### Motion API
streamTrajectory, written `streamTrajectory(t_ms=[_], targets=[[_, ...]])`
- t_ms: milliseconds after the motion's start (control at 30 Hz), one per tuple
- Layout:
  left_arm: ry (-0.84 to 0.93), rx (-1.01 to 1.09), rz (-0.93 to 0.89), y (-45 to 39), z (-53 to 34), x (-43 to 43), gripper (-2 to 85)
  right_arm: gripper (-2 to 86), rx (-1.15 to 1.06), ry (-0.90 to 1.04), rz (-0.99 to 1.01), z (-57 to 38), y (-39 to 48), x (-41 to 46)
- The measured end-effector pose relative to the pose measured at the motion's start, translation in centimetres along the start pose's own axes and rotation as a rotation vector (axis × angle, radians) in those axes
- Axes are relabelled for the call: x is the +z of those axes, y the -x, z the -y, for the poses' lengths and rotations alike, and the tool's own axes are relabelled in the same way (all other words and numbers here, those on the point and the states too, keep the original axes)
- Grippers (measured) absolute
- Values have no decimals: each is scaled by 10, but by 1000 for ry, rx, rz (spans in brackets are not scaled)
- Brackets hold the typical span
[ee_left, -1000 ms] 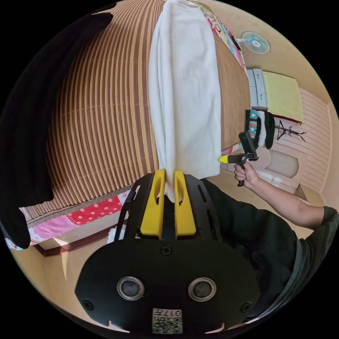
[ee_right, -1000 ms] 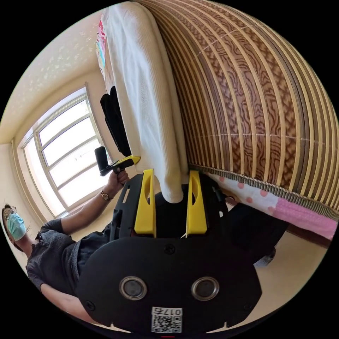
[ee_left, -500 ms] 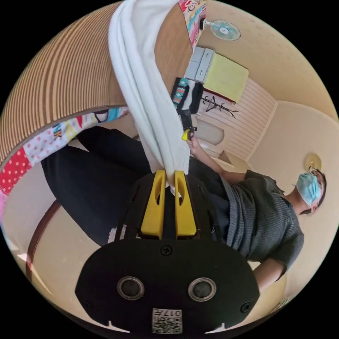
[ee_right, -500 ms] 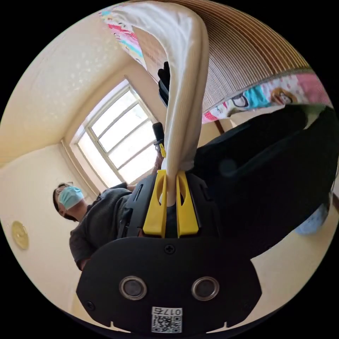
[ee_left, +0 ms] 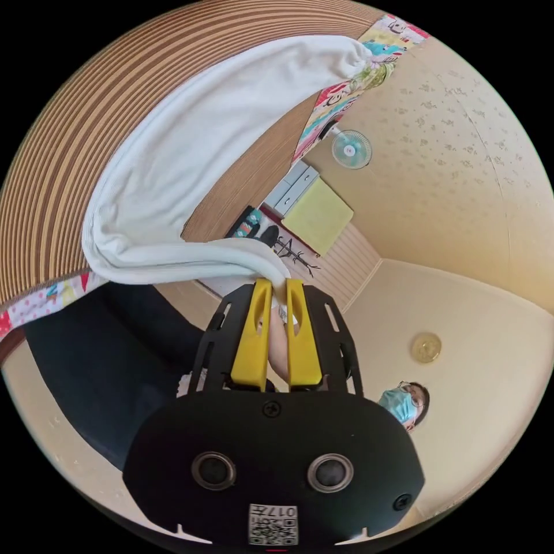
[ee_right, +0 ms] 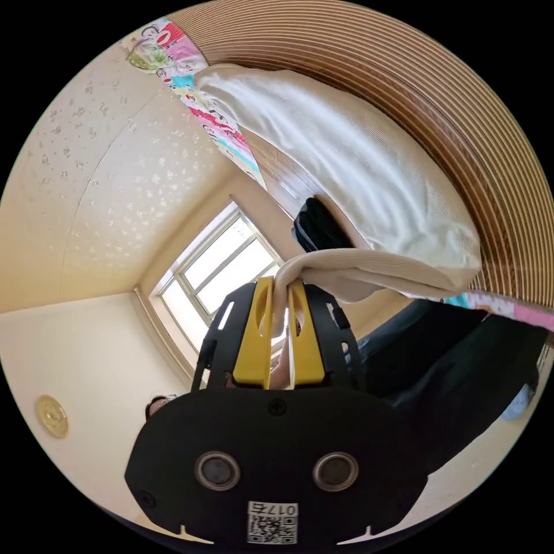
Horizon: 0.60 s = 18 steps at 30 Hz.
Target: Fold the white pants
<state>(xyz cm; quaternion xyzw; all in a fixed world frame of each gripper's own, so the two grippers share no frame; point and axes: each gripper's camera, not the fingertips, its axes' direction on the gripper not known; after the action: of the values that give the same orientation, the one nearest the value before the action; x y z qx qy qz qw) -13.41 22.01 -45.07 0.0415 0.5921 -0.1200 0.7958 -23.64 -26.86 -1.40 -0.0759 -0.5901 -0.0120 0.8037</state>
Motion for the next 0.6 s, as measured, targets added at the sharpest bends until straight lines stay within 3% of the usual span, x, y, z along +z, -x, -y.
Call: streamTrajectory(t_ms=[200, 267, 400, 600], targets=[[-184, 140, 8, -56, 79, 6, 66, 86, -296, -240, -34, 24, 67, 6], [-260, 185, 46, -61, 84, 4, 107, 77, -341, -289, -173, 12, 68, 10], [-424, 372, 320, -59, 56, 15, 112, 86, -286, -202, -582, -6, 23, 48], [-380, 237, 714, 14, 45, 58, 120, 123, -328, -127, -818, -12, -17, 97]])
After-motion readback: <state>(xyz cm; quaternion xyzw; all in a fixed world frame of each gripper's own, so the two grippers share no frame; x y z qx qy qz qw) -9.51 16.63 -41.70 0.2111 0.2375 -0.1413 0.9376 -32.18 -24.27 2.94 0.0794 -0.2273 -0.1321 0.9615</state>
